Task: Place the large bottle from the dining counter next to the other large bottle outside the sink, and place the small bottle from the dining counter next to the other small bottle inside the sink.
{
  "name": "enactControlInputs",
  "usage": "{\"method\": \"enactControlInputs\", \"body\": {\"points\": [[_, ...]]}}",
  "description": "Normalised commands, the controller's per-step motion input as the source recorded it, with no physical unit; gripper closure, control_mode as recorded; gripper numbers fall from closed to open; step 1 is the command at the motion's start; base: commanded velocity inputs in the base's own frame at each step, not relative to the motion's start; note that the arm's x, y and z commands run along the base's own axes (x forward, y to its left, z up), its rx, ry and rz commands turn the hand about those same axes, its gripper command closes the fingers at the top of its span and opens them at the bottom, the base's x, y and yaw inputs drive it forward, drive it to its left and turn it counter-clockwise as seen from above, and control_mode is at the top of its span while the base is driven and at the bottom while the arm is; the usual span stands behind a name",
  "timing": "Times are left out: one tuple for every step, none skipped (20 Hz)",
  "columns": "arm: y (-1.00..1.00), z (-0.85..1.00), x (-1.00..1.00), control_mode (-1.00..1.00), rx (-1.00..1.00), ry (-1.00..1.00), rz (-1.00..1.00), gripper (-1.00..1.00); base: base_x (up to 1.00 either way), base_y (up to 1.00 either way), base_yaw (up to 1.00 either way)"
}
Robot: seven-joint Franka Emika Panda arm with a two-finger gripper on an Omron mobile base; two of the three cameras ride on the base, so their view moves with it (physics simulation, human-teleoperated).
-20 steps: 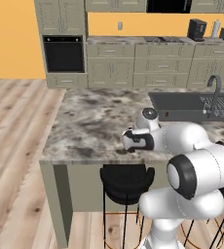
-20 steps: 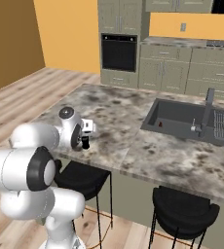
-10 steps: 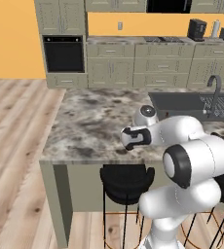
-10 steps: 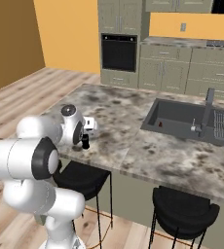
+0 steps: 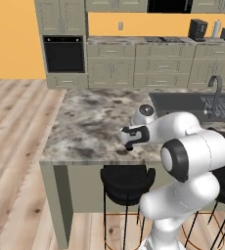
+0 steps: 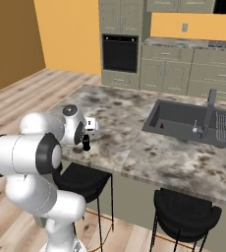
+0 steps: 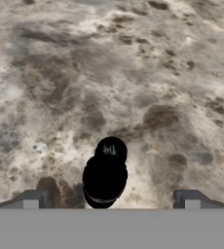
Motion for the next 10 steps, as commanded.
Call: {"method": "enactControlInputs", "body": {"points": [[0.04,-0.14,0.04,-1.00,0.01,0.00,0.00,-1.00,0.00,0.00,0.00],[0.03,-0.11,0.04,-1.00,0.01,0.00,0.00,-1.00,0.00,0.00,0.00],[0.03,-0.12,0.04,-1.00,0.00,0.00,0.00,-1.00,0.00,0.00,0.00],[0.01,-0.13,0.04,-1.00,0.01,0.00,0.00,-1.00,0.00,0.00,0.00],[0.01,-0.12,0.06,-1.00,0.00,0.00,0.00,-1.00,0.00,0.00,0.00],[0.00,-0.13,0.01,-1.00,0.00,0.00,0.00,-1.00,0.00,0.00,0.00],[0.00,-0.13,0.03,-1.00,0.00,0.00,0.00,-1.00,0.00,0.00,0.00],[0.00,-0.08,0.00,-1.00,0.00,0.00,0.00,-1.00,0.00,0.00,0.00],[0.00,-0.06,0.03,-1.00,0.00,0.00,0.00,-1.00,0.00,0.00,0.00],[0.00,-0.04,0.06,-1.00,0.00,0.00,0.00,-1.00,0.00,0.00,0.00]]}}
